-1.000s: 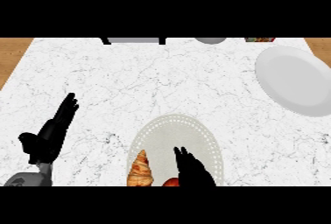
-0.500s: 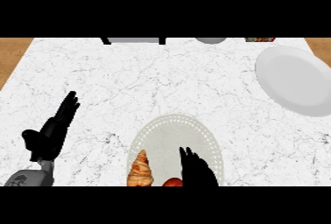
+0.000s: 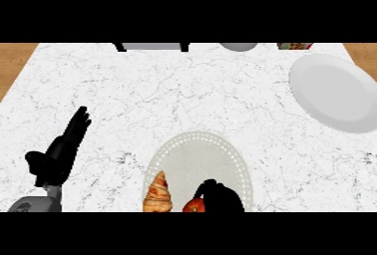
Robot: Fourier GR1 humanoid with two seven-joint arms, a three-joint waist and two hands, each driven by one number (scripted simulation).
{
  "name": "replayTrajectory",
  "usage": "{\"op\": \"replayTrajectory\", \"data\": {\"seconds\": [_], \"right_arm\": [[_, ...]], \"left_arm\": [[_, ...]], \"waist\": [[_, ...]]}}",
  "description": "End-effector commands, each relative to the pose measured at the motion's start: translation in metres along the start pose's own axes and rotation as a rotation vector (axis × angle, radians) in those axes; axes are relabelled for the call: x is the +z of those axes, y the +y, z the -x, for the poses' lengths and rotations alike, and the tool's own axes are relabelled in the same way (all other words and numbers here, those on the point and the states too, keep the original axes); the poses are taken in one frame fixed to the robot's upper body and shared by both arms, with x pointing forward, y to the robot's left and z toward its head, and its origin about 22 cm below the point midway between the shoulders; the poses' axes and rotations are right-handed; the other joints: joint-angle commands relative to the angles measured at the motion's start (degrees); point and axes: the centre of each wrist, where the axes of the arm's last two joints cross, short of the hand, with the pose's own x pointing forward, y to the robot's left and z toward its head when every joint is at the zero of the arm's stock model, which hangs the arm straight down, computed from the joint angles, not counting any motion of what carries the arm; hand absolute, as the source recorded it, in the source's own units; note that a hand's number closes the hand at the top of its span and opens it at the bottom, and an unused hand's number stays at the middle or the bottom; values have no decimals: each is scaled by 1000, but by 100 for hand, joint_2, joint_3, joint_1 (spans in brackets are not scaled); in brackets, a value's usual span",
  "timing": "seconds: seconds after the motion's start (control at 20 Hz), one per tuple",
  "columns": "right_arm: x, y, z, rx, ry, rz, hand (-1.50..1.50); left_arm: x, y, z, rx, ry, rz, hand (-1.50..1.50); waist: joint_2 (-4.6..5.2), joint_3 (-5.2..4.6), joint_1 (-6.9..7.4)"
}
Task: Pick the tomato from the placemat and place it in the plate
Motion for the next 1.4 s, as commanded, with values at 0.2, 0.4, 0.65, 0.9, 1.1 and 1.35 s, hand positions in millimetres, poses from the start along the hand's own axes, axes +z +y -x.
{"op": "replayTrajectory", "data": {"seconds": [0.2,0.4,0.65,0.9,1.1,1.35], "right_arm": [[2,15,-19,49,24,53,150],[-18,-75,111,23,143,401,150],[-16,-161,196,-46,317,728,150],[16,-210,275,-79,259,889,150],[52,-238,330,-90,185,985,150],[93,-273,382,-119,132,1171,150]], "left_arm": [[-5,1,2,4,-2,-5,0],[0,9,6,13,17,-57,0],[19,22,19,6,45,-103,0],[20,29,16,8,38,-92,0],[18,21,19,3,41,-80,0],[16,13,6,8,12,-18,0]], "waist": [[60,48,20],[13,63,-390],[-38,108,-679],[-7,97,-603],[0,73,-500],[11,64,-194]]}}
